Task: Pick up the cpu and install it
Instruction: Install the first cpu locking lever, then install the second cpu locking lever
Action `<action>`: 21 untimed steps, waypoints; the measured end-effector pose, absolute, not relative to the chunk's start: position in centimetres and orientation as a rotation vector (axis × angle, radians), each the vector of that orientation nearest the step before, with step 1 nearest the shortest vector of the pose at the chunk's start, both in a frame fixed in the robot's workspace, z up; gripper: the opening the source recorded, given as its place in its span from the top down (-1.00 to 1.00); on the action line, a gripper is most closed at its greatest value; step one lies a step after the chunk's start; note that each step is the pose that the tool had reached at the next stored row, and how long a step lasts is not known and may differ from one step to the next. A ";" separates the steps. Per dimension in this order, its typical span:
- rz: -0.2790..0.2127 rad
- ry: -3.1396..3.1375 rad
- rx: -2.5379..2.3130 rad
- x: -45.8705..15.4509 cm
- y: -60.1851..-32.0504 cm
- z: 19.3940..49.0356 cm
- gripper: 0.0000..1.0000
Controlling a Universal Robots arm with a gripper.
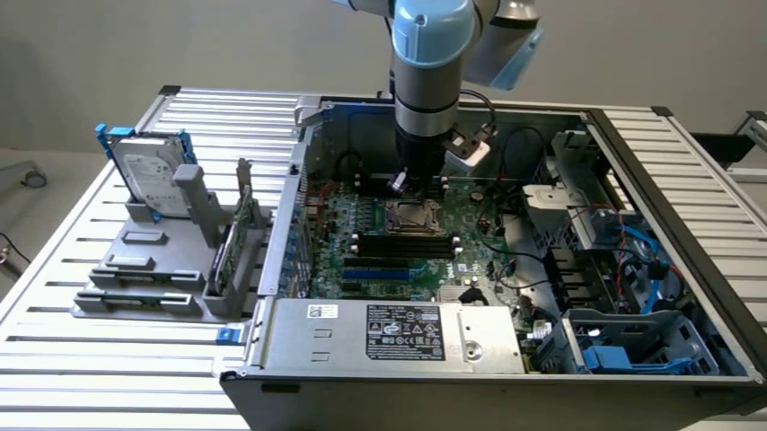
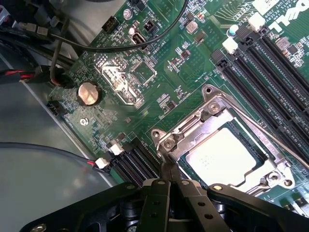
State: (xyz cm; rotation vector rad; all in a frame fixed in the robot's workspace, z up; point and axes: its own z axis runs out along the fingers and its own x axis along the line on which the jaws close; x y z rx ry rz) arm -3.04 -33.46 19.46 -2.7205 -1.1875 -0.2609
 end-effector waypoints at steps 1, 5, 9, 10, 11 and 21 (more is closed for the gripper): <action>-0.261 -1.187 -2.721 -3.0 -33.5 19.5 0.79; -0.264 -1.182 -2.718 -3.0 -33.5 19.5 0.79; -0.266 -1.176 -2.716 -3.0 -33.5 19.6 0.79; -0.266 -1.174 -2.716 -3.0 -33.5 19.8 0.79; -0.266 -1.173 -2.716 -3.0 -33.5 19.9 0.79; -0.256 -1.155 -2.720 -3.1 -35.6 21.0 0.79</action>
